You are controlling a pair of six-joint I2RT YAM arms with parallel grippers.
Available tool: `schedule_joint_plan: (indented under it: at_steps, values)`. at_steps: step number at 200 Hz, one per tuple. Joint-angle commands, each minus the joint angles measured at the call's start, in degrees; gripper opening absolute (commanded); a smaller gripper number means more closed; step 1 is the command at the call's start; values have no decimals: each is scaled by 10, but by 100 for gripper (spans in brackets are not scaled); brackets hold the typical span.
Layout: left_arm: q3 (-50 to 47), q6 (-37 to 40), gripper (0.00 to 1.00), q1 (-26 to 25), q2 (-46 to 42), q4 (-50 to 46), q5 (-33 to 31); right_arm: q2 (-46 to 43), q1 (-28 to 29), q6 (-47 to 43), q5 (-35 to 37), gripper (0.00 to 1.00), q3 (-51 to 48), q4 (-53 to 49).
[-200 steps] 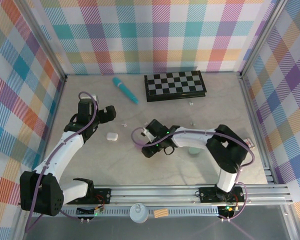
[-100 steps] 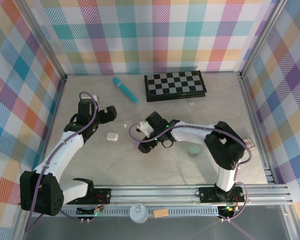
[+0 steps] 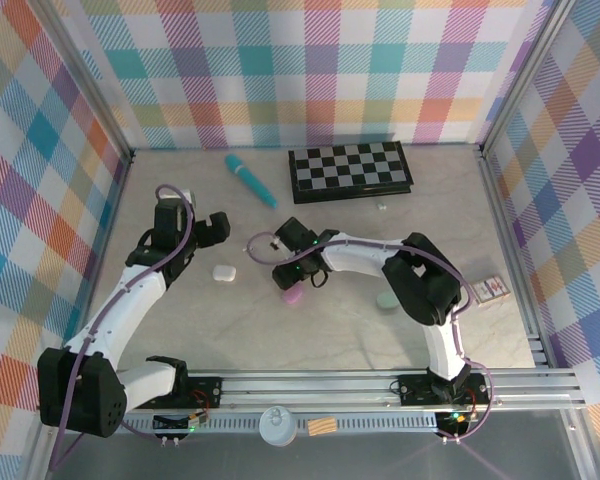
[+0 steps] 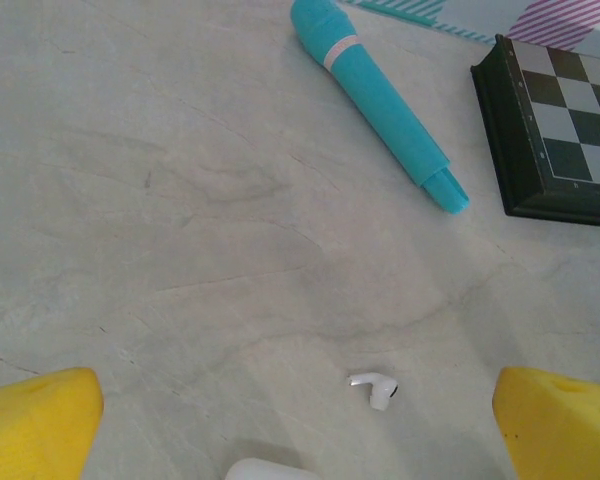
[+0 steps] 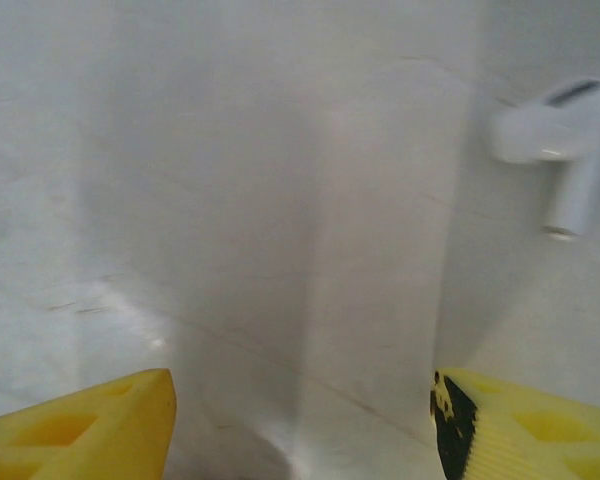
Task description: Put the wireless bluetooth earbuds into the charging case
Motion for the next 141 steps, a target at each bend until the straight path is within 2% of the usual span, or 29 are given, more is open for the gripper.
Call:
schedule_joint_plan:
  at_steps: [1,20,31,58,82,89,113,141]
  values:
    - [-22,10,100,-11,-13,8,-8,-35,-10,52,-9,70,-10,-9]
    - [-36,15,100,-41,-21,20,-10,-64,-20,79,-37,70,-30,10]
    - [-49,28,100,-69,-32,30,9,-86,-31,95,-46,70,-44,20]
    - [-103,119,100,-169,-70,77,74,-162,-76,114,-92,74,-105,70]
    - [-180,211,100,-222,-76,181,229,-240,-128,112,-108,76,-170,93]
    - [-193,224,100,-239,-69,211,255,-263,-144,110,-111,77,-184,92]
    - [-201,254,100,-278,-16,247,257,-323,-190,95,-109,78,-217,70]
    - [-199,324,98,-300,72,279,244,-364,-214,92,-108,78,-250,67]
